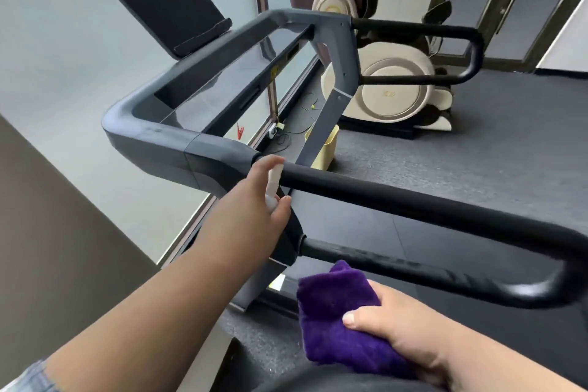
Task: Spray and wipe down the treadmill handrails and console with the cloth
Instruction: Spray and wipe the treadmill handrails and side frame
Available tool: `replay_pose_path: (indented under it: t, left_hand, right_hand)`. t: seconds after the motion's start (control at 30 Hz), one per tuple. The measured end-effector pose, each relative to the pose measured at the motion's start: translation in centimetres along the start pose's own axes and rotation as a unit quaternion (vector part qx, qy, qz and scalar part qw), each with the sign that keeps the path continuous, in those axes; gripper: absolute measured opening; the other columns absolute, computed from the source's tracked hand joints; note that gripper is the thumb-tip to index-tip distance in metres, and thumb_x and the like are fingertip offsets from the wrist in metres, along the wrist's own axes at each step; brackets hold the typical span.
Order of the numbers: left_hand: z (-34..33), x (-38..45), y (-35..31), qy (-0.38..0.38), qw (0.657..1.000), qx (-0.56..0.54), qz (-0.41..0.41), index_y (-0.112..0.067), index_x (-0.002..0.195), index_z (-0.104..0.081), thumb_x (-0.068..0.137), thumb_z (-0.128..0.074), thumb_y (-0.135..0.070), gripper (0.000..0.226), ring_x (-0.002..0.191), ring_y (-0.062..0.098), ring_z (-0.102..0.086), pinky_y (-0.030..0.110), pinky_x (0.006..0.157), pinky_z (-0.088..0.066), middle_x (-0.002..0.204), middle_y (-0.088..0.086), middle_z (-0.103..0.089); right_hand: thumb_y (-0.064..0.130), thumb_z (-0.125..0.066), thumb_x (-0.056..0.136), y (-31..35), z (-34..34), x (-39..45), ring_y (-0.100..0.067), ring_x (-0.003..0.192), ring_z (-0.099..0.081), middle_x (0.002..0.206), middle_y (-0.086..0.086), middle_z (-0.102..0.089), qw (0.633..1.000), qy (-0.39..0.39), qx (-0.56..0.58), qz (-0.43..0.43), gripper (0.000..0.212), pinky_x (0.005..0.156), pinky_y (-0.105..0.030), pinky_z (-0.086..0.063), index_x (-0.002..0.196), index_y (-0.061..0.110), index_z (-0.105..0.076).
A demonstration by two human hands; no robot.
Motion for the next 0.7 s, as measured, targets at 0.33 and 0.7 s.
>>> replay_pose_path:
  t: [0.33, 0.7]
  left_hand:
    - [0.0, 2.8, 0.2, 0.077, 0.997, 0.009, -0.011, -0.049, 0.129, -0.033, 0.095, -0.053, -0.034, 0.042, 0.048, 0.005, -0.051, 0.025, 0.036, -0.035, 0.07, -0.01, -0.054]
    - [-1.5, 2.2, -3.7, 0.076, 0.99, 0.029, -0.114, -0.05, 0.132, -0.028, 0.092, -0.057, -0.038, 0.051, 0.052, -0.001, -0.05, 0.018, 0.044, -0.03, 0.067, -0.019, -0.049]
  right_hand:
    - [0.007, -0.064, 0.069, -0.2, -1.6, 1.5, -0.038, 0.083, -0.068, 0.097, -0.026, -0.069, 0.977, -0.144, 0.132, 0.091, 0.032, 0.073, -0.045, -0.057, 0.098, 0.016, -0.072]
    - [0.011, -0.067, 0.067, -2.1, -0.6, 0.2, -0.029, 0.083, -0.07, 0.095, -0.016, -0.073, 0.966, -0.193, 0.146, 0.089, 0.033, 0.069, -0.038, -0.056, 0.098, 0.021, -0.075]
Point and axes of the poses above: each hand's wrist, its own x-axis towards the middle knuckle, its own z-axis out of the back of the hand, y = z × x, the point moved 1 cm from there along x, towards the middle knuckle
